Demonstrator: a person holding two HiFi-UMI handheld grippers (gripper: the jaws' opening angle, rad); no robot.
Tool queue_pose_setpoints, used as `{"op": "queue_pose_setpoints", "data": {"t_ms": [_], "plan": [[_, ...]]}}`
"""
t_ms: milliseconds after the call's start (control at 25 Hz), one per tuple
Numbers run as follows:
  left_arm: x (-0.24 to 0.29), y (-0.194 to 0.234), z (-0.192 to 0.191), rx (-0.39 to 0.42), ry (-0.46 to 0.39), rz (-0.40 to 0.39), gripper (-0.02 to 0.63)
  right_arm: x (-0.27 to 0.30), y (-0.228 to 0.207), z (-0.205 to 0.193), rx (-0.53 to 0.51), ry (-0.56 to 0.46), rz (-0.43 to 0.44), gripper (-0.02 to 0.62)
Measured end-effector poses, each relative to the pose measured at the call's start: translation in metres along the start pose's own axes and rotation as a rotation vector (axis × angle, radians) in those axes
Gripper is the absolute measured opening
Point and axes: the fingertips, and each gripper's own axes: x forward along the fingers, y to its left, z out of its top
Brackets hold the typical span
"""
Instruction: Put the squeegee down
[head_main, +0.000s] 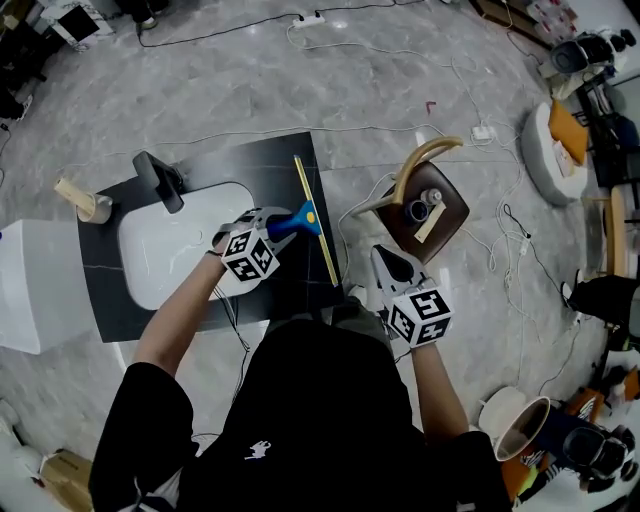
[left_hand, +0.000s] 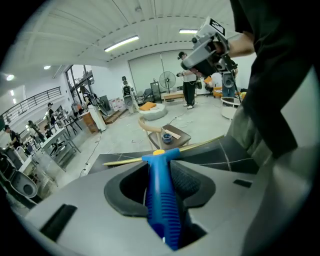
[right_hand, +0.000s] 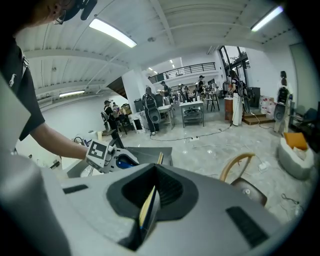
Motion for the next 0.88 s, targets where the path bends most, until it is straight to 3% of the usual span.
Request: {"op": "queue_pose_setpoints", "data": {"t_ms": [400,880], "plan": [[0.011,0.002,0.0,0.061,0.016,-0.029,0.141,-0.003,-0.001,-0.009,0.01,0.013,-0.008,0.002],[0.023,-0.003,-0.036,-0.082,0.159,-0.075,0.144,0.0,0.001,-0.007,0.006,0.013,0.017,0.002]]}}
